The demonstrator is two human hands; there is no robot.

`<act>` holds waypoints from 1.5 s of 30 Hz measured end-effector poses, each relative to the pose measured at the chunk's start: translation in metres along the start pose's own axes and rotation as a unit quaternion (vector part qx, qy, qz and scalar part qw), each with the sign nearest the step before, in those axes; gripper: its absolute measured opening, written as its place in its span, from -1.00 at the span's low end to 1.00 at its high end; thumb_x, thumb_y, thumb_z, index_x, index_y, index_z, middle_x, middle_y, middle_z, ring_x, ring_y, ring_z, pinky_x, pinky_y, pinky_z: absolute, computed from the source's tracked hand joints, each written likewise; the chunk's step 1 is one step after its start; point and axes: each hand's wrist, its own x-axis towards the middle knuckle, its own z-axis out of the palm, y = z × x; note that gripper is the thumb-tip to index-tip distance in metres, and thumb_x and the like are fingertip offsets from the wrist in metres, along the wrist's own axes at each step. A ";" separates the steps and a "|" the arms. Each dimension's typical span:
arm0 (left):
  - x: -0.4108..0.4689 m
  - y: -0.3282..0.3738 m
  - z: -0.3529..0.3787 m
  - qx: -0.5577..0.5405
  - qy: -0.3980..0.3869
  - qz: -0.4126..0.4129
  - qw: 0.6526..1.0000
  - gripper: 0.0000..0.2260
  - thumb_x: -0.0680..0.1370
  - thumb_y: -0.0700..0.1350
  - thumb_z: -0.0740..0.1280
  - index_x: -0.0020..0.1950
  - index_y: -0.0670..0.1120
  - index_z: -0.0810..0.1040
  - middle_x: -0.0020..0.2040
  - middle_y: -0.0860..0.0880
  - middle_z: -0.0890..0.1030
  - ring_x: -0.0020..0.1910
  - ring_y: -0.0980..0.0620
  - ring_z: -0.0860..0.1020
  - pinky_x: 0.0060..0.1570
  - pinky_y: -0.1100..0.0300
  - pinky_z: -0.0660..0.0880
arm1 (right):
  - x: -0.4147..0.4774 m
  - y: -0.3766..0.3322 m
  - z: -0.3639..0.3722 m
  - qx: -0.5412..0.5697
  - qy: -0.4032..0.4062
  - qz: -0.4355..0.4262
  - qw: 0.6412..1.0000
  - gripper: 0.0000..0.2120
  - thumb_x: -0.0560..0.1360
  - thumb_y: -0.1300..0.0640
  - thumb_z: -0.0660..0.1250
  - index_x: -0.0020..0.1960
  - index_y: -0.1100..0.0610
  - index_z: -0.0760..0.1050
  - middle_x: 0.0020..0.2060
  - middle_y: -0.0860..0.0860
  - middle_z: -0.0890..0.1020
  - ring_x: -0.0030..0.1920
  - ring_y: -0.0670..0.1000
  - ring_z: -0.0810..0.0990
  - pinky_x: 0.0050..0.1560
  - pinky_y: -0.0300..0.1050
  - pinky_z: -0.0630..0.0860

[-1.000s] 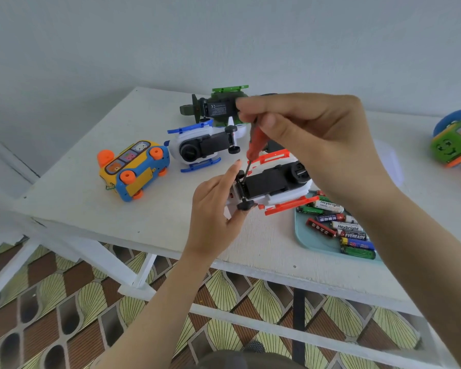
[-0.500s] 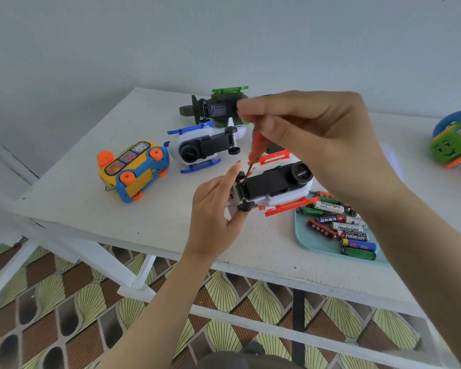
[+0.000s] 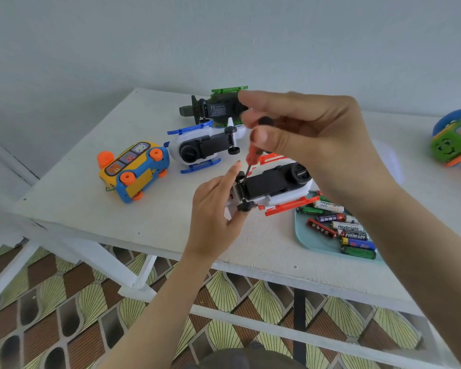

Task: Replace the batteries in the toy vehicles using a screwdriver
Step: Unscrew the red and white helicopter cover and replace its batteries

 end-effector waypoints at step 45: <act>0.000 0.000 0.001 0.007 0.003 0.003 1.000 -0.41 0.49 0.01 0.35 0.45 -0.11 0.23 0.13 -0.12 0.61 0.15 0.03 0.45 0.32 0.38 0.15 | -0.007 0.017 0.011 -0.355 0.175 -0.158 0.905 -0.80 0.50 0.17 0.40 0.08 0.23 0.64 -0.28 0.10 0.53 -0.22 -0.13 0.45 -0.11 -0.38 0.38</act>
